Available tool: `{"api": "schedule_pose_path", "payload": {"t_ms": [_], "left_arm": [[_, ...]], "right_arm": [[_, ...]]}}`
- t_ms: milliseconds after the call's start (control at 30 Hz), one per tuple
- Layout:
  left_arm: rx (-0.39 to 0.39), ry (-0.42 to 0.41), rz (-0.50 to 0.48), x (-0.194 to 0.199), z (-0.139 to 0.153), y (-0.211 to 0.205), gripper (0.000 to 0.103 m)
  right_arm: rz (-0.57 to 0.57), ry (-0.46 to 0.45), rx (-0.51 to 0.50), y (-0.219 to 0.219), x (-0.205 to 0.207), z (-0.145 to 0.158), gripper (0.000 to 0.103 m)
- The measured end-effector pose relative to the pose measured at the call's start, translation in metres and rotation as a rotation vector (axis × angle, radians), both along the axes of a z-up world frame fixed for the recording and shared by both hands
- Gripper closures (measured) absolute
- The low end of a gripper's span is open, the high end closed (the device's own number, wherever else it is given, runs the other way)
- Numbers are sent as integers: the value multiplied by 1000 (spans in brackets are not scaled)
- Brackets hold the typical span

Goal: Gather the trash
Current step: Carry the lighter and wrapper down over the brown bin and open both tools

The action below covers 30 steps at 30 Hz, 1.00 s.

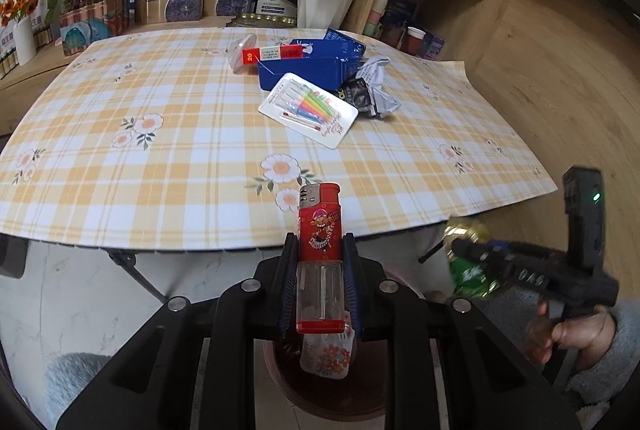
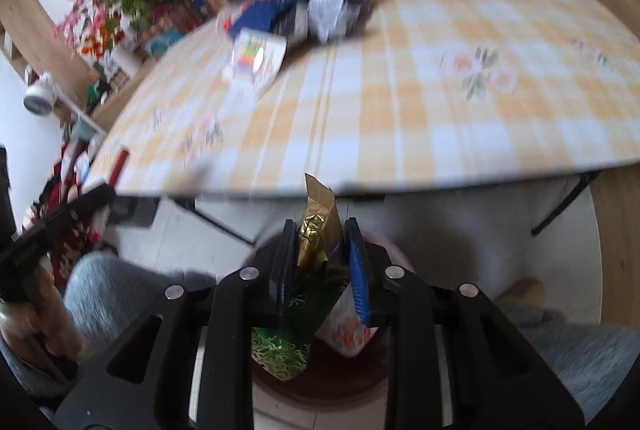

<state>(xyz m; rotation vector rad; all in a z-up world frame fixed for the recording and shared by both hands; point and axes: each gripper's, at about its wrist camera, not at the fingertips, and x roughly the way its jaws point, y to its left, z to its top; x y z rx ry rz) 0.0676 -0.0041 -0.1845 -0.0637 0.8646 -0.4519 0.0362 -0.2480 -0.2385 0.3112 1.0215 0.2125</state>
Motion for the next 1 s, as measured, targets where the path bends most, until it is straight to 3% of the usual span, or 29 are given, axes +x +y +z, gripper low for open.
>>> {"api": "schedule_pose_path", "payload": {"t_ms": [300,400,467,600,700,833,1000], "left_arm": [[22,15,-52,-24,-15,-10,81],[23,17,-61,-27,-16,-12,81],[26,18,-65,-29,-17,-12,81],[34,19,-65,-30,-20,-13,81],[46,20,-69,-30,-25,-15,81],[74,20,-96,-32,-35,-21,81],[101,49,-138,-31,-50,-33,81]], "right_arm": [[55,254,-23,26,-12,-66,75],[47,308,-36,29,-13,-75,70],[40,319,-25,28,-13,-76,60],[15,294,-28,22,-12,-69,54],[-20,245,-37,14,-13,-58,42],[-60,133,-56,4,-11,-31,31],[-87,-18,-116,0,-12,5,26]]}}
